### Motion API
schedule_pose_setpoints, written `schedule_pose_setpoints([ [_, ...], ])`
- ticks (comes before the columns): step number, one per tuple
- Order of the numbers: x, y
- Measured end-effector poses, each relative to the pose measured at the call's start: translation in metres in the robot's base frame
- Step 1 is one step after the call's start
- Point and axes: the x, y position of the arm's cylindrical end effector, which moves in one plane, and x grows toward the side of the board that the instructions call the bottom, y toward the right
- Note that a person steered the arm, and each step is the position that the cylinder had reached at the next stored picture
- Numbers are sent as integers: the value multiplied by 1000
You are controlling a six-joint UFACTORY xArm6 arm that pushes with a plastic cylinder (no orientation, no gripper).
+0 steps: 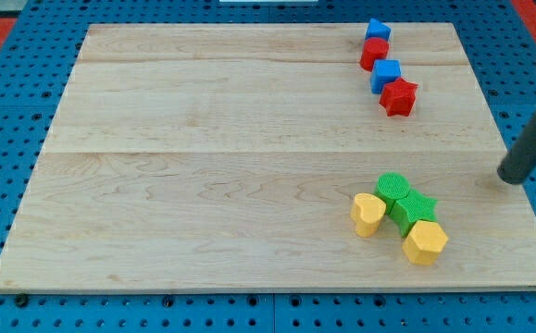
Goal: Point your arm closer to the yellow hexagon
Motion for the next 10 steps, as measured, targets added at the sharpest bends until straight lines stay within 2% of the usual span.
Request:
schedule_pose_setpoints([
  [4, 59, 2],
  [8, 87, 4],
  [10, 86, -95],
])
